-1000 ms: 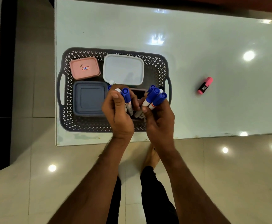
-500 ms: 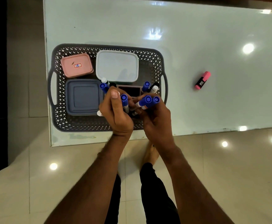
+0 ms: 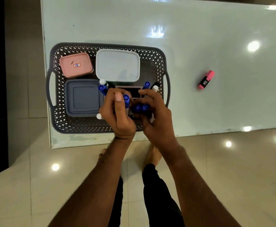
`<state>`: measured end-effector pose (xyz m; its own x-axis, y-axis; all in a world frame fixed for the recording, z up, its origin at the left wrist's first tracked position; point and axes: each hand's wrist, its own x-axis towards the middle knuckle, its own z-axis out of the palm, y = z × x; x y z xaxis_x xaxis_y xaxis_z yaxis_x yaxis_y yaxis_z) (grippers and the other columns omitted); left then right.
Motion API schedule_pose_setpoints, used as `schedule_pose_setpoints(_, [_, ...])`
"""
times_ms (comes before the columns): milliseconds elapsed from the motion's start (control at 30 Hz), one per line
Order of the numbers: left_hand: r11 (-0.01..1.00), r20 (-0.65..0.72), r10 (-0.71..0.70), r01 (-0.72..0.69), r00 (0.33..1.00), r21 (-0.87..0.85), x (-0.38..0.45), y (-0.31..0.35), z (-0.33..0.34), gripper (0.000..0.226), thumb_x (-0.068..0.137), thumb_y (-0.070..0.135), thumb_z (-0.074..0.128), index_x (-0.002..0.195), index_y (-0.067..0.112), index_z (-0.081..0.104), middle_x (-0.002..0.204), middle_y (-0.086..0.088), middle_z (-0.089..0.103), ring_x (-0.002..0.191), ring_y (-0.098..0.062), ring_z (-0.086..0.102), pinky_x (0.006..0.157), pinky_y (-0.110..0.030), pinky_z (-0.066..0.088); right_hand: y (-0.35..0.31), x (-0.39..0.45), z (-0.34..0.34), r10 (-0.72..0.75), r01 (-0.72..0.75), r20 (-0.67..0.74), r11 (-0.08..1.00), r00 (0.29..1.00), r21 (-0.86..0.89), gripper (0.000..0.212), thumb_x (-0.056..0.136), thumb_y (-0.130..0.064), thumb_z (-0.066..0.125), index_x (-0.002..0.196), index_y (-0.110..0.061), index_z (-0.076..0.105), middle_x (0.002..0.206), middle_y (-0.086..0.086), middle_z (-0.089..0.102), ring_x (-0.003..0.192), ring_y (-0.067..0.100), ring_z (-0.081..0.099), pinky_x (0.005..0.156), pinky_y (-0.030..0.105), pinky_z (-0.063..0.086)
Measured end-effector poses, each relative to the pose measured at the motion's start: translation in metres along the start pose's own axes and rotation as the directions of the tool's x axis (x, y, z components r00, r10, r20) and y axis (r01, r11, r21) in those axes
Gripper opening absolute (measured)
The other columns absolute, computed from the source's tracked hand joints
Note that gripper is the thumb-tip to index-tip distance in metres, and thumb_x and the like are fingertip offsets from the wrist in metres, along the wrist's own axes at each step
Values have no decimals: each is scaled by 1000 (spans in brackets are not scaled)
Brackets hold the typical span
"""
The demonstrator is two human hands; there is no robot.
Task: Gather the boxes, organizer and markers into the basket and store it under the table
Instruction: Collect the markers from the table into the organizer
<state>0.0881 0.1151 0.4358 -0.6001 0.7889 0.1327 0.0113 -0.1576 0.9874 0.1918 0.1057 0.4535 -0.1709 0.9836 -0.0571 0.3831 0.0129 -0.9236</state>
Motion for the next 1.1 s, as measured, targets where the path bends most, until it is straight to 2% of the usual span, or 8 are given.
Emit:
schedule_pose_setpoints(100, [999, 37, 35, -36, 999, 12, -1, 1, -2, 32, 99, 18, 36, 80, 5, 59, 65, -8, 54, 61, -18, 52, 59, -35, 43, 0, 0, 2, -24, 24, 10, 1000, 1000, -11, 67, 82, 20, 66, 137, -14, 48, 123, -10, 63, 120, -6, 60, 100, 18, 52])
schedule_pose_setpoints(167, [999, 61, 47, -46, 997, -4, -1, 2, -4, 30, 98, 18, 37, 78, 8, 59, 66, -3, 53, 62, -16, 53, 59, -35, 43, 0, 0, 2, -35, 35, 15, 999, 999, -15, 66, 83, 19, 66, 137, -14, 49, 125, -9, 63, 122, -4, 60, 101, 18, 52])
schedule_pose_setpoints(367, [998, 123, 64, -65, 990, 3, -2, 0, -11, 29, 90, 13, 41, 72, -4, 57, 65, -18, 52, 61, -33, 50, 58, -45, 40, 1, -1, 2, -49, 50, 21, 998, 999, -35, 67, 84, 18, 67, 138, -16, 49, 123, -8, 63, 121, -3, 60, 101, 16, 51])
schedule_pose_setpoints(633, [981, 229, 123, -154, 966, 122, -15, -7, -23, 21, 82, 5, 50, 78, -8, 65, 80, -22, 62, 80, -26, 61, 74, -34, 50, 2, -4, 3, -70, 73, 41, 996, 997, -59, 72, 82, 20, 66, 140, -18, 48, 124, -3, 65, 121, 0, 60, 103, 15, 48])
schedule_pose_setpoints(733, [980, 229, 103, -138, 968, 143, -21, -11, -27, 17, 80, -2, 53, 83, -10, 67, 87, -25, 63, 86, -31, 63, 77, -41, 52, 1, -5, 3, -72, 77, 58, 994, 996, -80, 70, 84, 18, 66, 142, -17, 47, 129, 7, 66, 124, 2, 57, 105, 14, 46])
schedule_pose_setpoints(900, [963, 218, 117, -165, 969, 212, -22, -16, -26, 29, 87, 1, 48, 101, -12, 70, 109, -26, 67, 105, -38, 65, 91, -53, 54, 3, -8, 4, -89, 98, 72, 985, 993, -140, 59, 87, 15, 64, 141, -5, 51, 129, 14, 67, 122, 4, 57, 104, 10, 45])
schedule_pose_setpoints(1000, [948, 234, 130, -190, 964, 256, -24, -19, -26, 34, 95, 6, 45, 108, -13, 70, 116, -24, 70, 111, -36, 66, 95, -50, 55, 3, -12, 5, -99, 117, 97, 972, 990, -202, 53, 93, 6, 62, 144, 0, 50, 132, 15, 65, 125, 14, 58, 110, 16, 45])
schedule_pose_setpoints(1100, [920, 262, 164, -243, 951, 306, -26, -23, -26, 34, 98, 7, 45, 111, -14, 69, 109, -25, 72, 105, -35, 69, 93, -47, 57, 4, -16, 8, -164, 203, 154, 936, 974, -287, 48, 106, -21, 46, 148, 3, 45, 138, 17, 62, 131, 25, 58, 114, 37, 47])
